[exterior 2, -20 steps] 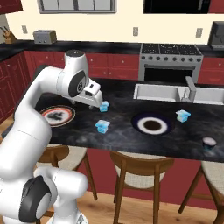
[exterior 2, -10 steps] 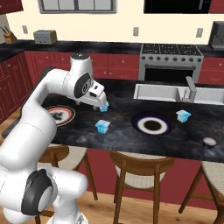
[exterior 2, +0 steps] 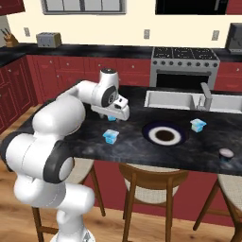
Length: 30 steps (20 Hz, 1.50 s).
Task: Place two yogurt containers on each plate.
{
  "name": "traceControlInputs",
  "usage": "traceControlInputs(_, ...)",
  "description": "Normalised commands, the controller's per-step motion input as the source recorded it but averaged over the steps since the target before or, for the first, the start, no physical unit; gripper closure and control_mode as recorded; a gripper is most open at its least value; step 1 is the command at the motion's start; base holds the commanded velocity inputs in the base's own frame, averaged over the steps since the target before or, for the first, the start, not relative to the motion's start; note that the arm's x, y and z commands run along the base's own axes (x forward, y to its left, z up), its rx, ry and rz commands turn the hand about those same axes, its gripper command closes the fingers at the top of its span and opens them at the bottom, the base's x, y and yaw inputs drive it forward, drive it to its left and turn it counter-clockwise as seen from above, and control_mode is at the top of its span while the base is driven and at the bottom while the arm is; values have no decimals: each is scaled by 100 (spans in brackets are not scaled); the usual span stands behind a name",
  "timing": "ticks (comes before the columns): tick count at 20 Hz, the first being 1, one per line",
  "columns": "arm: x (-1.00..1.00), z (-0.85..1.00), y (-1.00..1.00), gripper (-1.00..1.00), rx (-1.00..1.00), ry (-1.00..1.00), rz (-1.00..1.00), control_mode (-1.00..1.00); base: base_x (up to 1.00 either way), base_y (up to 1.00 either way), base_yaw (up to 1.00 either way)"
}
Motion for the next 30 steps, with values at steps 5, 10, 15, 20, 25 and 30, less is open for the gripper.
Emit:
traceControlInputs(5, 8, -44, 0, -100, 1, 11, -1, -100, 0, 0, 0)
traceControlInputs(10, -5, -41, 0, -100, 0, 17, 0, -100, 0, 0, 0)
traceControlInputs(15, -66, -12, 0, -100, 0, 1, 0, -100, 0, 0, 0)
traceControlInputs(20, -16, -2, 2, -100, -1, -1, 0, -100, 0, 0, 0)
traceControlInputs(25, 15, -8, 1, -100, -3, 0, 0, -100, 0, 0, 0)
traceControlInputs(30, 35, -10, -9, -100, 0, 0, 0, -100, 0, 0, 0)
